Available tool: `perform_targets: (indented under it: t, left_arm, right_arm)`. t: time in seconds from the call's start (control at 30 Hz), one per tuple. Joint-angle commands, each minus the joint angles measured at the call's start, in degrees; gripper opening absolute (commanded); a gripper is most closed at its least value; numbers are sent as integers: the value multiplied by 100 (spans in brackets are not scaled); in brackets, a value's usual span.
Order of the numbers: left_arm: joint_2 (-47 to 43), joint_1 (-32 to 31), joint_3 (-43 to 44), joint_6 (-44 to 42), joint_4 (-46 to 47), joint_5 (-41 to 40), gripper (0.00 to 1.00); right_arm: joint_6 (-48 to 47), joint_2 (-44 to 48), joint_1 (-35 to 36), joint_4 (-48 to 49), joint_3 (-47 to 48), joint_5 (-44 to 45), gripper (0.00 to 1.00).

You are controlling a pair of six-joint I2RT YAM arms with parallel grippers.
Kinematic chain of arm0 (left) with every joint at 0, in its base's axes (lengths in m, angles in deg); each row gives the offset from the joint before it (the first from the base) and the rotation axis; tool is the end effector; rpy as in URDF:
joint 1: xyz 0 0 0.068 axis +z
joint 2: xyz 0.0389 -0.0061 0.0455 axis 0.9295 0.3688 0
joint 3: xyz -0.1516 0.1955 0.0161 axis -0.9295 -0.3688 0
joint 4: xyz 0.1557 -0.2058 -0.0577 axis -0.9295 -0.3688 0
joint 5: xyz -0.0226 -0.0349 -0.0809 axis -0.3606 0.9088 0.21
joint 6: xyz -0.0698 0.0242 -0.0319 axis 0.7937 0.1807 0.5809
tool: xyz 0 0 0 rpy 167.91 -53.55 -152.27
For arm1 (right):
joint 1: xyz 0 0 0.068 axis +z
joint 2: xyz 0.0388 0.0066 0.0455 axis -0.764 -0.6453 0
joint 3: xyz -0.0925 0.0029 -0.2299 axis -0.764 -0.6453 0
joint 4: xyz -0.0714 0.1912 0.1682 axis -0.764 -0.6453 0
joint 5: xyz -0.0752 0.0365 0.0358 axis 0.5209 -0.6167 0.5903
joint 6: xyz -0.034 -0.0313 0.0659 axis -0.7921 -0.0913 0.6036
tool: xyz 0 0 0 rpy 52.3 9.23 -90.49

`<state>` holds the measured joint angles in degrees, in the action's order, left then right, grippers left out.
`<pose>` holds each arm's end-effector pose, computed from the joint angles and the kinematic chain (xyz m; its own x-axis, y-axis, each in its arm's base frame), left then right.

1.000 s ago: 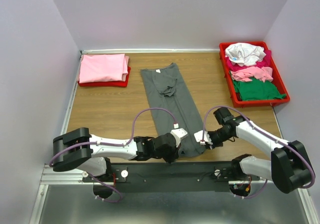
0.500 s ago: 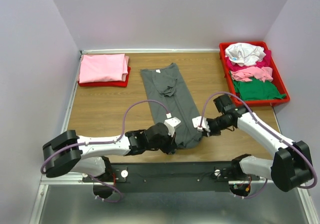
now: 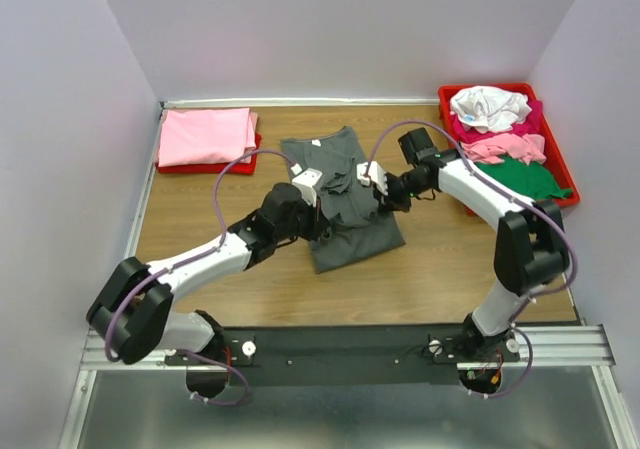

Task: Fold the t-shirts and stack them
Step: Fold the tshirt

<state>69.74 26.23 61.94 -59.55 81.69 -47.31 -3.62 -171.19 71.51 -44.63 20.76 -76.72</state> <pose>0.2305 -0.2186 0.1834 -0.6232 0.0123 -0.7819 0.5281 0.7440 -0.4092 0.3042 0.1641 0.1766 0.0472 -0.7655 -0.6417 -0.9970 0.0032 -0.0772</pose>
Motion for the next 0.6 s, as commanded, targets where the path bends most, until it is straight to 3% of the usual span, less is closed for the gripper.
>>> perform_targets:
  t: [0.0,0.27,0.57]
  left_arm:
    - [493,494,291,-539,90,386,0]
    - [1206,1294,959,-1023,-15,746,0]
    - [2015,1532,1461,-1296,-165,941,0]
  right_arm:
    - [725,-681,-42,402,707,479,0]
    - [1358,-1868,-139,674,1894,980,0]
    - [1728,-2370,-165,780,2405,1173,0]
